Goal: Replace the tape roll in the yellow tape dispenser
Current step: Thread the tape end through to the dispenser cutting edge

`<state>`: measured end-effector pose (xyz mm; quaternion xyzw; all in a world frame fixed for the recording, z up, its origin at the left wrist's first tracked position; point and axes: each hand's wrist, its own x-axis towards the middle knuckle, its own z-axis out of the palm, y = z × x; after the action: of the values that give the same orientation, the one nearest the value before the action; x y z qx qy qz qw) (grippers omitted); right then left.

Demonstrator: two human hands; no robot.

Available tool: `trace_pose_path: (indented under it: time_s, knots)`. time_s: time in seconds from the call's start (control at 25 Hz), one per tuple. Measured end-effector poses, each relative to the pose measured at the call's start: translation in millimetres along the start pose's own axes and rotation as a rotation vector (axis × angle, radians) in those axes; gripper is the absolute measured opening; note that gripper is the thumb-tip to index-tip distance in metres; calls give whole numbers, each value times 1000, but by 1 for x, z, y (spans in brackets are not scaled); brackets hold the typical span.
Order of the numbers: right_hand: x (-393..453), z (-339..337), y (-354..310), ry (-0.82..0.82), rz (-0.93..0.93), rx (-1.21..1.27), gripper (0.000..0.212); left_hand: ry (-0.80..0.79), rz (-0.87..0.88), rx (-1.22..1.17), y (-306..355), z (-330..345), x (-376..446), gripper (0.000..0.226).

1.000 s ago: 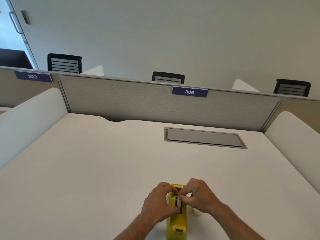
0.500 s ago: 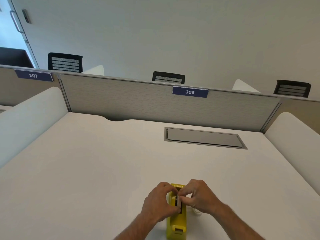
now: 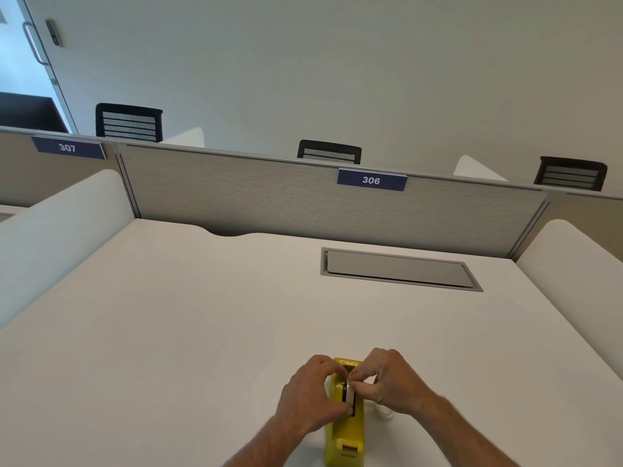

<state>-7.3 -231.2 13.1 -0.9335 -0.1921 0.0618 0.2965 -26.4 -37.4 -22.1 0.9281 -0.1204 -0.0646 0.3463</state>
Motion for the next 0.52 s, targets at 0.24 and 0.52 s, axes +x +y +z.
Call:
trace_pose_path:
  time_s: [0.24,0.52]
  knots:
    - [0,1,0,6,-16,0,15,7,7,-3,0,0,0,57]
    - [2,1,0,13,18,7,11,7,11,4,-1,0,0,58]
